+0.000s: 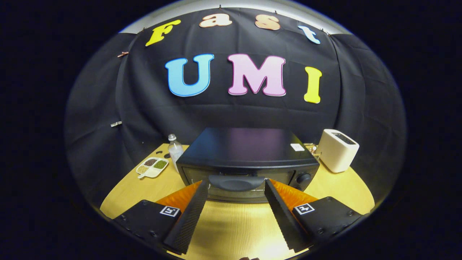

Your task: Open the toaster oven, put the food inside, and close the toaster oven door.

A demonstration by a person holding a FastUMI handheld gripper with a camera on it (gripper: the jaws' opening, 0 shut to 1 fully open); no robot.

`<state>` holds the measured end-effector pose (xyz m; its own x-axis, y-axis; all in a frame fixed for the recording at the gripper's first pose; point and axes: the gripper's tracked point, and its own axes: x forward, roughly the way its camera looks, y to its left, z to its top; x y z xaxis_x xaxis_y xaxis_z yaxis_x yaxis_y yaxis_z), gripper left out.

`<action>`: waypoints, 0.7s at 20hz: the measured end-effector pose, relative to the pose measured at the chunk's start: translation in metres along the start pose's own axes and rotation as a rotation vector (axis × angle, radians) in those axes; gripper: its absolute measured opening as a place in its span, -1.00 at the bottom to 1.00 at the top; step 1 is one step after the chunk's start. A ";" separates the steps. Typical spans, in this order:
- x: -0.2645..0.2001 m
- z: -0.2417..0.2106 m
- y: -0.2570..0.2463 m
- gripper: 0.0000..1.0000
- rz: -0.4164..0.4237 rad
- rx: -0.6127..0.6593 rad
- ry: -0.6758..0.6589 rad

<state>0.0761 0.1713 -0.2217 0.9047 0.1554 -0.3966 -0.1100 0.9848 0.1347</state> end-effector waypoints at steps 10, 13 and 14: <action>-0.063 0.090 -0.047 0.97 0.048 -0.003 -0.195; -0.082 0.108 -0.069 0.96 0.045 0.024 -0.215; -0.088 0.113 -0.078 0.96 0.039 0.028 -0.218</action>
<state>0.0515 0.0717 -0.0950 0.9679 0.1700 -0.1850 -0.1384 0.9753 0.1723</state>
